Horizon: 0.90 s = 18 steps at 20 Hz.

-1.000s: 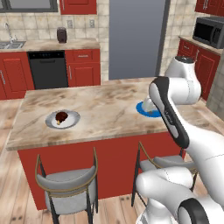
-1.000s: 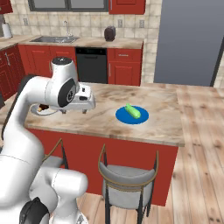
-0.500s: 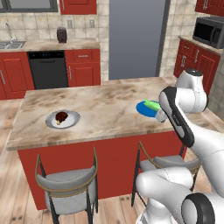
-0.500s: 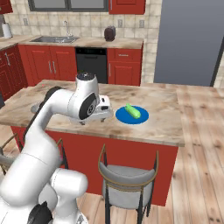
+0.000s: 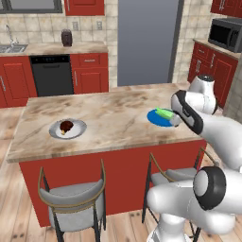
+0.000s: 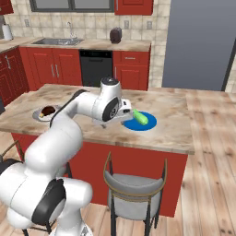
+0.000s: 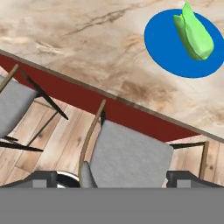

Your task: Transport the steak and corn to the fridge. Place the steak on the rack containing meat and place the corn on the rack containing the vegetable, ensuring meats and vegetables are on different racks.

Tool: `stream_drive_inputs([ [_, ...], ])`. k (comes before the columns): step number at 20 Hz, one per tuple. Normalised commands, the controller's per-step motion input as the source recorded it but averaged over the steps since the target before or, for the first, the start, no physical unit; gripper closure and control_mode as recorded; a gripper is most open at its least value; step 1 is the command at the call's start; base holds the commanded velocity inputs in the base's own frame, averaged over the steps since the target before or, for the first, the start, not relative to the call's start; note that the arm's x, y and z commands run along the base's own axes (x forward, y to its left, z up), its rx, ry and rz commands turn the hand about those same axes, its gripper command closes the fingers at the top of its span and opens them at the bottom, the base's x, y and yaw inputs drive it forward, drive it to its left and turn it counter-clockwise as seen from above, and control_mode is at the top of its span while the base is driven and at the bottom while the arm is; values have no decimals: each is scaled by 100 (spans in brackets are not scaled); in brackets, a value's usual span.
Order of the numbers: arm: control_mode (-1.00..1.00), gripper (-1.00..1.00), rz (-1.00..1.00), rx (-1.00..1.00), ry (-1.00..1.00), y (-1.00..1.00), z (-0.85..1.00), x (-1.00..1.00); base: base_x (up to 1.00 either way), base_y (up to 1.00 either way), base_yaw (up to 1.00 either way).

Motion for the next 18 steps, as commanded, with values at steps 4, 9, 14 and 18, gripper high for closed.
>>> stream_drive_inputs([
  [4,-100,-100,0,-1,11,-47,-10,78,0,0,0],
  [9,-100,-100,1,0,13,-20,-6,90,0,0,0],
  [14,-100,-100,1,0,7,-4,-20,89,0,0,0],
  [18,-100,-100,2,0,6,-9,-32,64,0,0,0],
])
